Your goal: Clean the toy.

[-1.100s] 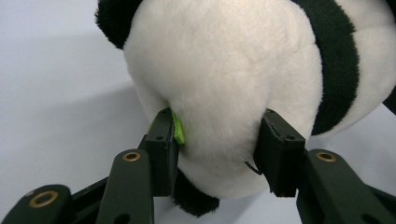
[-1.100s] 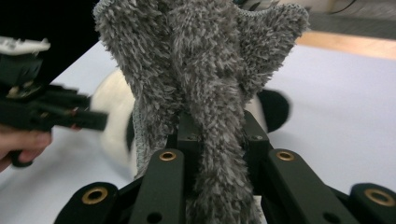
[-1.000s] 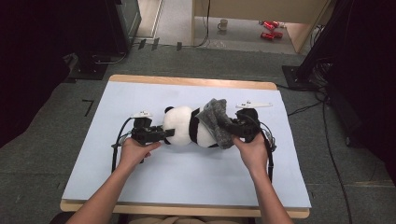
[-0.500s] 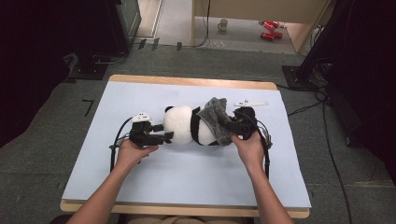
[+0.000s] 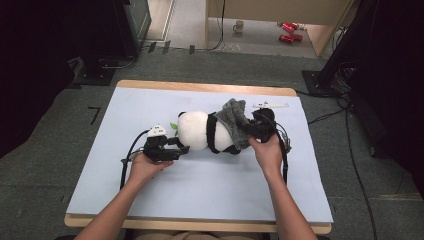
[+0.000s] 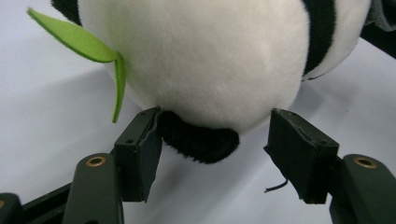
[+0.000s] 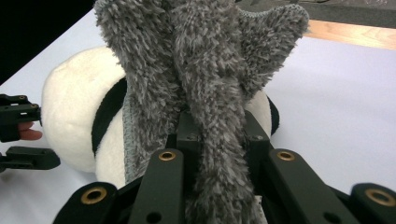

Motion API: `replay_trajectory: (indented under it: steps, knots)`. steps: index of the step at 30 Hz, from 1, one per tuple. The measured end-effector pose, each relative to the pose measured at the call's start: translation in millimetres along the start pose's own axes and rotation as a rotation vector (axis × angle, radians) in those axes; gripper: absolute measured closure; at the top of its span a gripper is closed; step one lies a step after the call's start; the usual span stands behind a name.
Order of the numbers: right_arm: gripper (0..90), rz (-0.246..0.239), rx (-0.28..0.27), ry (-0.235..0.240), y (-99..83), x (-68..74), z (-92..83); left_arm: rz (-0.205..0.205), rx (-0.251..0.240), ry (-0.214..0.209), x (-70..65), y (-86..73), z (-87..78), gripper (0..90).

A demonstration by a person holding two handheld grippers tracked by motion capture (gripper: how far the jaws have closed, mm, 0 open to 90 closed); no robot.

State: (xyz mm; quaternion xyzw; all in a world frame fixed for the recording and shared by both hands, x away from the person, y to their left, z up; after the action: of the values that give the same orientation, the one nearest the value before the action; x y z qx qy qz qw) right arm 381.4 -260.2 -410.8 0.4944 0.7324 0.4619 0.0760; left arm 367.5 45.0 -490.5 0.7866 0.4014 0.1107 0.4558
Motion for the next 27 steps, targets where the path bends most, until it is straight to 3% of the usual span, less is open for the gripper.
replay_trajectory:
  steps: [5, 9, 10, 11, 13, 16, 17, 19, 20, 21, 22, 23, 24, 27]
  knots:
    - [75.2, 0.019, -0.017, 0.013, -0.5, -3.9, 0.2, -0.041, -0.017, -0.021, 2.3, 0.9, 7.5, 35.7]
    - [75.2, 0.02, -0.022, 0.005, 0.1, -2.1, -2.7, -0.045, -0.015, -0.018, 0.3, 2.5, 7.8, 50.7]
    - [75.3, 0.015, -0.026, 0.001, 0.7, -1.5, -4.0, -0.055, -0.01, -0.014, -0.9, 3.6, 7.5, 50.7]
    - [75.3, 0.015, -0.041, 0.005, 3.4, 2.7, -9.1, -0.068, 0.003, -0.004, -3.0, 5.2, 6.9, 59.4]
    - [75.3, 0.01, -0.045, 0.012, 4.4, 4.7, -10.7, -0.067, 0.007, -0.001, -5.2, 6.5, 6.5, 65.3]
    - [75.4, -0.01, -0.064, 0.046, 8.6, 18.6, -13.9, -0.056, 0.025, 0.002, -10.8, 8.8, 5.0, 68.4]
    - [75.4, -0.022, -0.066, 0.072, 10.2, 29.7, -13.4, -0.065, 0.03, -0.006, -12.0, 9.5, 4.1, 69.7]
    - [75.4, -0.027, -0.065, 0.089, 10.5, 35.9, -12.3, -0.072, 0.039, -0.009, -14.4, 9.9, 2.0, 70.0]
    - [75.4, -0.043, -0.057, 0.129, 9.7, 49.3, -7.5, -0.076, 0.041, -0.011, -15.6, 9.9, 0.6, 70.3]
    - [75.4, -0.043, -0.057, 0.129, 9.7, 49.3, -7.5, -0.082, 0.045, -0.015, -16.5, 9.8, -1.1, 70.3]
    - [75.4, -0.064, -0.038, 0.161, 7.2, 64.2, 0.0, -0.098, 0.052, -0.019, -19.5, 9.4, -5.2, 70.4]
    - [75.4, -0.064, -0.038, 0.161, 7.2, 64.2, 0.0, -0.098, 0.052, -0.019, -19.5, 9.4, -5.2, 70.5]
    - [75.4, -0.075, -0.018, 0.201, 3.3, 78.5, 8.7, -0.118, 0.053, -0.025, -23.1, 8.6, -10.2, 70.4]
    - [75.4, -0.093, 0.003, 0.227, -1.8, 90.9, 18.2, -0.121, 0.057, -0.021, -26.6, 8.0, -14.5, 70.4]
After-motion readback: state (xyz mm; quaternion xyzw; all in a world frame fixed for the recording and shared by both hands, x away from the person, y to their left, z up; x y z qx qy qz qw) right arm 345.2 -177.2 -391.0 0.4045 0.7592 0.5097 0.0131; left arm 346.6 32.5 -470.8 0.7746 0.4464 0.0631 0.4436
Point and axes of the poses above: each handheld gripper's, and its own axes: z roughly forward along the jaws, y roughly out of its top, x roughly to its left, the point moved 3 cm from there along z, roughly forward along the jaws, and after that the axes turned 8 degrees about y, right-handed, at the moved point
